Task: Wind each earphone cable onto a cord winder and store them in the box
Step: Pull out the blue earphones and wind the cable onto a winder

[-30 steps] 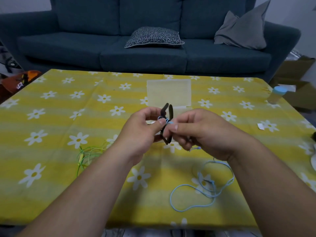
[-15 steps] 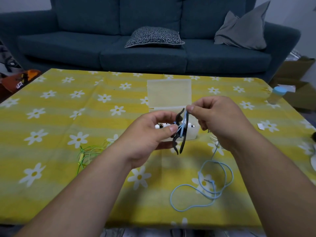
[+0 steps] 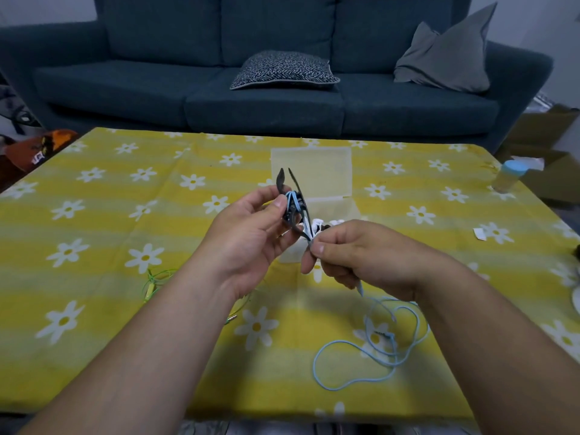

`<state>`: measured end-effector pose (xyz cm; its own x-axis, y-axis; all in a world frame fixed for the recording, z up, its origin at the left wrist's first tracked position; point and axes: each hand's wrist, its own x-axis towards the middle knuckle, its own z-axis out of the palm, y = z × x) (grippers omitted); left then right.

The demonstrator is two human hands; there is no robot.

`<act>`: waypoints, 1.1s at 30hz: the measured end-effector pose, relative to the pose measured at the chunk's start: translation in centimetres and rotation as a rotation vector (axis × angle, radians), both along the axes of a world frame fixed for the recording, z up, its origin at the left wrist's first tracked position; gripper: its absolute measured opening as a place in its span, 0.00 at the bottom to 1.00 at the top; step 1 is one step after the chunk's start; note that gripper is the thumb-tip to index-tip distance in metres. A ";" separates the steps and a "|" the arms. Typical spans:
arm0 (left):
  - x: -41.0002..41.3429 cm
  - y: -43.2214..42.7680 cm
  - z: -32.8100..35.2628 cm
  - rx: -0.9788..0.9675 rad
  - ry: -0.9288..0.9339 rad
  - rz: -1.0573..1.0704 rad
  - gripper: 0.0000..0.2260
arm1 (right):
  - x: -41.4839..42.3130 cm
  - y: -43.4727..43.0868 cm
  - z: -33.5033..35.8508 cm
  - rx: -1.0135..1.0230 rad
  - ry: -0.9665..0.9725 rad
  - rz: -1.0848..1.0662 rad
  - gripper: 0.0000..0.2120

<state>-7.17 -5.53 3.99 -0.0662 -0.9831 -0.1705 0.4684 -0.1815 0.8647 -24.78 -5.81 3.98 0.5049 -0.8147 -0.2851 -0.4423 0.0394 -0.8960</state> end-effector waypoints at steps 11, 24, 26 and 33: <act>0.0 -0.1 0.0 0.039 -0.042 0.034 0.05 | -0.3 0.3 1.0 0.064 -0.075 -0.020 0.15; -0.3 0.1 -0.8 -0.111 -0.359 0.049 0.04 | 0.8 0.5 1.7 0.015 -0.179 -0.189 0.17; -0.4 0.0 -1.1 -0.144 -0.455 0.069 0.05 | 0.6 0.0 1.8 -0.014 -0.252 -0.361 0.18; -0.3 -0.1 -1.8 -0.168 -0.654 0.021 0.08 | -0.1 -0.4 2.5 -0.044 -0.396 -0.426 0.16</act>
